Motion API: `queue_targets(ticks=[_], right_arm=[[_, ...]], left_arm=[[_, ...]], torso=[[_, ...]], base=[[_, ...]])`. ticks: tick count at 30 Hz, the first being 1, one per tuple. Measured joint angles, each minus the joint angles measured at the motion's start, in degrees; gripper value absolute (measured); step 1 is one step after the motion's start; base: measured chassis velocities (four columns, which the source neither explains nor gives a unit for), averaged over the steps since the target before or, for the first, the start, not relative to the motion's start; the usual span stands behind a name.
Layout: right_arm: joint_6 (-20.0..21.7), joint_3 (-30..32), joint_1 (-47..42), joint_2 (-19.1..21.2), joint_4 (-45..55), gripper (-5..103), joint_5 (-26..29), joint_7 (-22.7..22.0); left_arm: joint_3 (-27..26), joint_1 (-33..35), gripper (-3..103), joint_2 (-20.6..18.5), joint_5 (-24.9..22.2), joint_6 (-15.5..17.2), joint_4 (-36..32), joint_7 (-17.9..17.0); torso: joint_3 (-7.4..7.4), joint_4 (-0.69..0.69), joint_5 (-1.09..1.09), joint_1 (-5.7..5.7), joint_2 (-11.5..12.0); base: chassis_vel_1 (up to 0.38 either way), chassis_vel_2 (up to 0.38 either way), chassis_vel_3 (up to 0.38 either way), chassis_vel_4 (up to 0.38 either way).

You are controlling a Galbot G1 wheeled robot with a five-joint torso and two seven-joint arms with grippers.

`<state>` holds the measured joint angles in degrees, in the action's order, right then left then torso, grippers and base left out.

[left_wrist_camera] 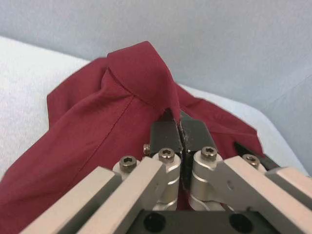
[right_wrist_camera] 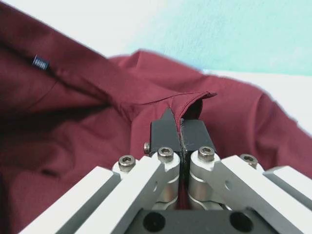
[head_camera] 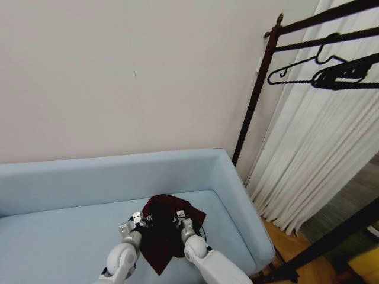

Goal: Pick up the clothes from the sofa and hang them on the clothes hanger.

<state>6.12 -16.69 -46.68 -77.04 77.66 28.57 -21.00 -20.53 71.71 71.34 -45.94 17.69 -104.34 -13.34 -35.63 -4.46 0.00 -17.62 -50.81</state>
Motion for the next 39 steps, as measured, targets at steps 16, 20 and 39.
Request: queue_targets(ticks=[16,20,39], right_arm=[[0.2,3.0,7.0,4.8,11.4,0,-3.4,-2.1],[1.9,1.8,10.0,7.6,16.3,0,-0.6,-2.6],[6.2,-1.0,26.2,14.3,27.5,0,11.7,-4.5]], left_arm=[[-4.0,-3.1,0,-5.8,-3.9,-3.4,-7.4,5.2],[-7.1,-3.8,0,-10.6,-7.3,-3.4,-11.7,5.0],[-10.4,-16.5,0,-28.0,-24.1,-2.4,-21.9,-4.9]], torso=[[0.0,-0.01,0.0,0.0,0.0],[0.0,-0.02,-0.01,-0.01,0.0],[0.0,0.01,-0.01,0.0,0.0]], base=[[0.0,0.0,0.0,0.0],[0.0,0.0,0.0,0.0],[0.0,0.0,0.0,0.0]])
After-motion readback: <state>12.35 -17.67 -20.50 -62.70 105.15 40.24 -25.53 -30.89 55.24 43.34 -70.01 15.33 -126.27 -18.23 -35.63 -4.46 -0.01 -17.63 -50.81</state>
